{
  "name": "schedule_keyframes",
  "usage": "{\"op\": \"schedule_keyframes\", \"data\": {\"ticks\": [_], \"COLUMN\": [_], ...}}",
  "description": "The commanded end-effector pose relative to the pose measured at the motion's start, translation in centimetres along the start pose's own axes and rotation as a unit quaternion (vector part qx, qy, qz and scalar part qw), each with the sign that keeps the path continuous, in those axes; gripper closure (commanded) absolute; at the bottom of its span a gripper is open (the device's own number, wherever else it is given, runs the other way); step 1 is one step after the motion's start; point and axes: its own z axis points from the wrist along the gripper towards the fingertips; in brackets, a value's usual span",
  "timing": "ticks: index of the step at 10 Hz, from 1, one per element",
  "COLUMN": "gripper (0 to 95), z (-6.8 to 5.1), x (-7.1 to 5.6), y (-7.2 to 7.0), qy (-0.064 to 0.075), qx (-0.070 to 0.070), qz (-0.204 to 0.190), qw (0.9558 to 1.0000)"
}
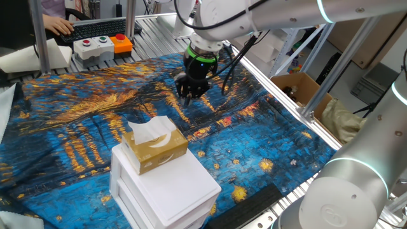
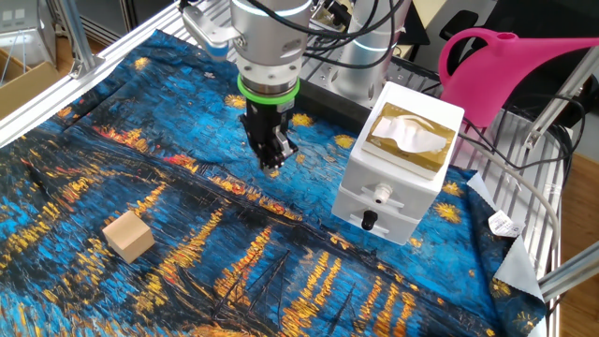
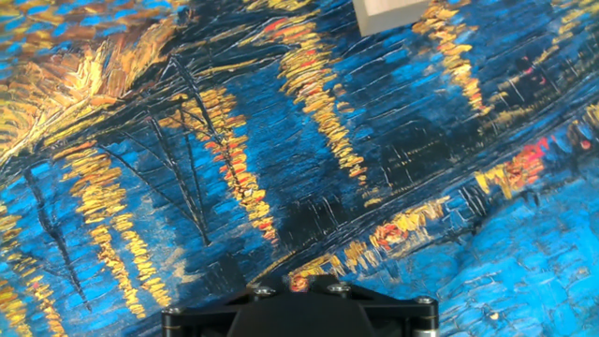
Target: Approach and touch the side of the small block
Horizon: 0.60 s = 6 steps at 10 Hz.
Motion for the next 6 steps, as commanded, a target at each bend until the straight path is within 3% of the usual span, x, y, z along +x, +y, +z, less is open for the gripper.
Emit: {"op": "schedule_keyframes", "data": {"ticks": [1, 3, 6], "gripper": [95.0, 95.0, 95.0], "z": [0.2, 0.1, -0.1], "x": [-0.1, -0.8, -3.4], "y": [0.1, 0.3, 0.9], "qy": [0.000, 0.000, 0.000], "qx": [0.000, 0.000, 0.001], "qz": [-0.006, -0.009, -0.009], "qw": [1.0000, 1.0000, 1.0000]}}
